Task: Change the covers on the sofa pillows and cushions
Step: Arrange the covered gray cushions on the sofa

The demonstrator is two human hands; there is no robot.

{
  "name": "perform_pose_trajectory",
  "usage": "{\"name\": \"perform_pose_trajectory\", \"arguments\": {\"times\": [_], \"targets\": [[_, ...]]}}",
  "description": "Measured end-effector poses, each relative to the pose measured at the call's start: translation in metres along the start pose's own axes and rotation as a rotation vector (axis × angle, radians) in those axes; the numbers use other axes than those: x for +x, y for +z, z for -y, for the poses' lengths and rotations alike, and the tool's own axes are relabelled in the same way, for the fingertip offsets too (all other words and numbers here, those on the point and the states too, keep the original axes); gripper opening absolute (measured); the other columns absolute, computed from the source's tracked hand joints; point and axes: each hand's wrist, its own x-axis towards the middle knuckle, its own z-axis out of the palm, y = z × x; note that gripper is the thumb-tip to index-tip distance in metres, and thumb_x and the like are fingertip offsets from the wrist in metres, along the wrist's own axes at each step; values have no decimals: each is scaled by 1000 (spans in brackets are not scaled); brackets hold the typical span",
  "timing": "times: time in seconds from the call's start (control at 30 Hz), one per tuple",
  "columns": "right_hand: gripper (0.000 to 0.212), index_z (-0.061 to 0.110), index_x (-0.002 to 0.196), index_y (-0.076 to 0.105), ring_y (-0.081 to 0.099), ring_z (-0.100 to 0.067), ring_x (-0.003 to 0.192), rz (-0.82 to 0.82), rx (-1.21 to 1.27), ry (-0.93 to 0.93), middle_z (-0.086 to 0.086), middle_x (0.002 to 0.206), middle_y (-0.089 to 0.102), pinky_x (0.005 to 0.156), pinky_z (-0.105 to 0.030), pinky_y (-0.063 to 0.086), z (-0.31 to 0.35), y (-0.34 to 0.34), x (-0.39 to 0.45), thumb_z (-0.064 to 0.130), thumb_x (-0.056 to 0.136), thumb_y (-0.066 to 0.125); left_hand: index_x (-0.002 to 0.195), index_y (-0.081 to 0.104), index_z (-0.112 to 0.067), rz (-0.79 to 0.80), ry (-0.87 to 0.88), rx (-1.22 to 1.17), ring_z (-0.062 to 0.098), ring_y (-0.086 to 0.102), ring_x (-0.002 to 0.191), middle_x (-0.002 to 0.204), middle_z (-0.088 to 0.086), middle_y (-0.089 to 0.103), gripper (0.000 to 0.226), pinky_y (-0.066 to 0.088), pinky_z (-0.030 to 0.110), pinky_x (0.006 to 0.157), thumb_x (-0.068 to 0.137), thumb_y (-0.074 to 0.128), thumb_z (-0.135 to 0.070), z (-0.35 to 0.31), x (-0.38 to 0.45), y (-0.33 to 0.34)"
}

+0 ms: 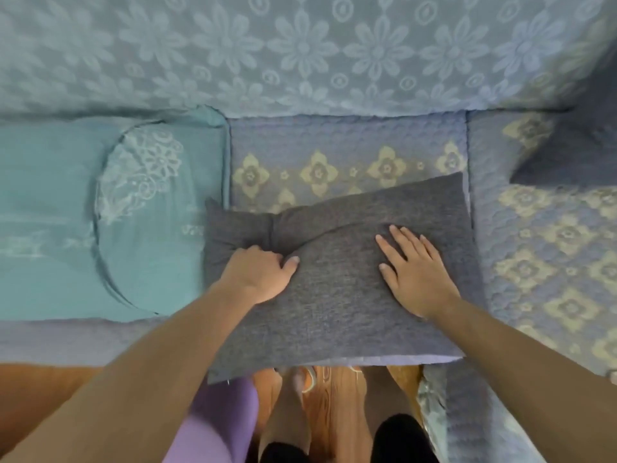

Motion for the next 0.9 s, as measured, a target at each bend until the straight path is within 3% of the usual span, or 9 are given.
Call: {"name": "perform_pose_trajectory", "arguments": {"times": [0.1,0.17,0.23,0.33,0.43,0.6,0.7,0.8,0.9], "targets": [[51,23,145,46,32,-28,143,111,155,236,-7,154,38,120,-46,24,26,-56,33,42,100,32,154,38,-23,38,-41,-76,26,32,147,156,6,42,85,16,51,122,94,8,-75,7,-1,-23],[28,18,119,59,48,-29,120,58,342,257,-8,128,55,96,-39,43,71,-103,51,32,98,46,162,6,-22,26,-95,-120,22,-2,156,170,-2,4,92,-4,54,124,91,7,-80,-1,-4,-8],[13,21,80,51,52,-19,82,-134,658,110,1,85,53,66,-31,35,128,-150,58,21,93,53,162,-3,-21,-128,-142,-99,23,-14,155,170,-2,-7,94,-9,57,122,89,3,-80,-14,-10,18],[35,22,60,36,39,-15,54,-247,650,34,5,58,40,52,-31,28,151,-163,49,20,93,49,162,5,-21,-315,-173,-87,28,-9,156,170,3,4,94,-7,61,121,87,-3,-77,-18,-10,43],[31,16,93,70,68,-29,78,134,-6,222,-4,85,70,68,-36,56,64,-67,9,16,98,40,162,3,-33,-432,-92,-18,29,-1,156,170,3,7,87,2,64,121,91,8,-82,-8,-10,54],[30,10,110,64,67,-32,92,216,2,361,-10,105,69,73,-41,52,30,-33,6,12,103,35,161,8,-34,-158,-205,35,38,4,153,168,11,5,75,15,61,120,98,31,-69,-26,-8,-4],[32,10,108,64,66,-32,93,118,18,324,-10,107,68,73,-41,51,37,-41,26,14,104,33,112,58,-15,-613,-53,-337,29,58,98,110,11,59,30,46,37,75,102,47,-41,-52,-16,-96],[36,14,99,64,68,-29,85,97,27,344,-6,97,70,68,-37,50,23,-40,9,23,108,30,64,38,-13,-908,141,-762,16,34,50,56,2,42,38,27,35,51,99,48,-25,-69,-41,-137],[42,20,73,51,64,-27,65,19,108,319,-4,74,67,61,-35,50,24,-28,-3,33,107,30,70,59,-17,-341,-85,-587,22,63,70,79,6,70,33,48,32,64,97,45,-30,-70,-25,-23]]}}
